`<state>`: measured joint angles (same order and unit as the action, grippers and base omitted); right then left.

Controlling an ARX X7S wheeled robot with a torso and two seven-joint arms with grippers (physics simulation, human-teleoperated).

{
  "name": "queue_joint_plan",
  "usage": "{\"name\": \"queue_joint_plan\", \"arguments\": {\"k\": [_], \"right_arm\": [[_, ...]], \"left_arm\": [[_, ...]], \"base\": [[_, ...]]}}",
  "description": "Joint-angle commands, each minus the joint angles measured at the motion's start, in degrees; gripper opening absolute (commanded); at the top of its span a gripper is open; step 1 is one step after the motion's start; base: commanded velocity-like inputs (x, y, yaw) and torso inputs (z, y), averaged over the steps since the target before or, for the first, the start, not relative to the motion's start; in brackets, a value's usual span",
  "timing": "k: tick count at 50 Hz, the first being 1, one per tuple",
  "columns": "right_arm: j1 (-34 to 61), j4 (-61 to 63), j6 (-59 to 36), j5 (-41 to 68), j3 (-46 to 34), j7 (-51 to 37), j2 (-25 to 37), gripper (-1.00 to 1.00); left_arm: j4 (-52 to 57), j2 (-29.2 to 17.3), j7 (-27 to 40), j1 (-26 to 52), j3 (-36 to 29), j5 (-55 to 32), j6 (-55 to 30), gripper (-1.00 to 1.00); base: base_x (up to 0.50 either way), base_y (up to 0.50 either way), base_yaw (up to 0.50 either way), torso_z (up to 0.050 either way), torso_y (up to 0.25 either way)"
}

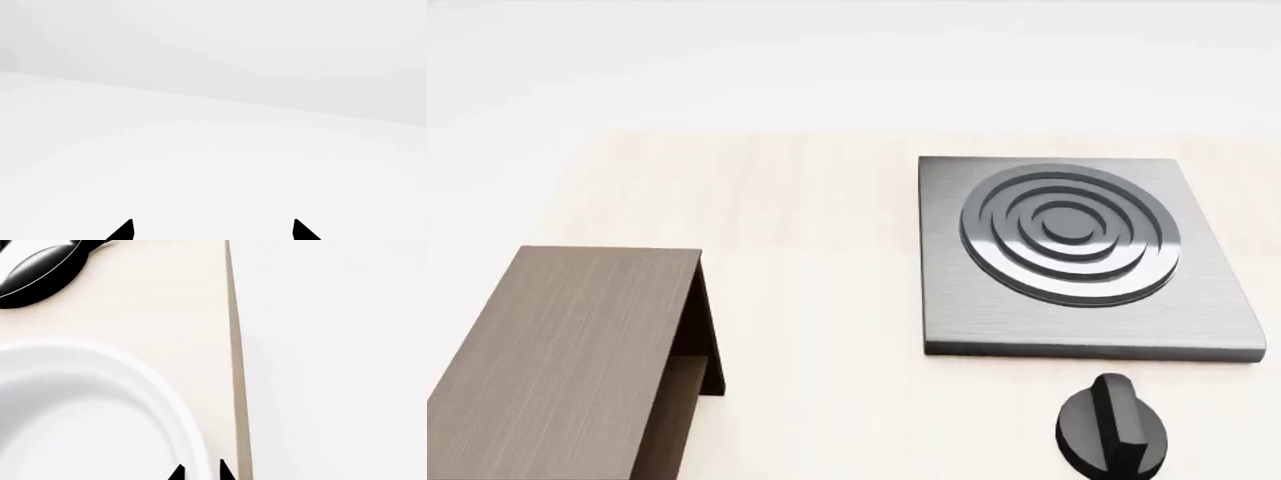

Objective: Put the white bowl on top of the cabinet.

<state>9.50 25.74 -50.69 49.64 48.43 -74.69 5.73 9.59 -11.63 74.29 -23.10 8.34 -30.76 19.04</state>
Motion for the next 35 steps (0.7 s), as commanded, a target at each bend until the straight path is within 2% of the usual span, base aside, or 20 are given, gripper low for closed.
{"name": "queue_joint_plan", "arguments": {"k": [1, 18, 35], "right_arm": [[-1.8, 3.7, -2.7, 1.0, 2.7, -1.9, -1.4, -1.0], [1.0, 20.7, -11.0, 20.4, 6.8, -11.1, 1.7, -1.0], [2.7, 23.3, -13.2, 28.8, 10.4, -14.8, 2.8, -1.0]], "left_arm": [[-0.1, 1.1, -1.6, -0.2, 1.0, 1.2, 0.5, 1.0], [0.0, 1.0, -1.6, -0.3, 1.0, 1.1, 0.7, 1.0], [-0.2, 0.9, -1.7, -0.2, 0.9, 1.0, 0.8, 1.0]], "base": [[0.0, 0.0, 0.0, 0.0, 0.0], [0.0, 0.0, 0.0, 0.0, 0.0], [0.0, 0.0, 0.0, 0.0, 0.0]]}}
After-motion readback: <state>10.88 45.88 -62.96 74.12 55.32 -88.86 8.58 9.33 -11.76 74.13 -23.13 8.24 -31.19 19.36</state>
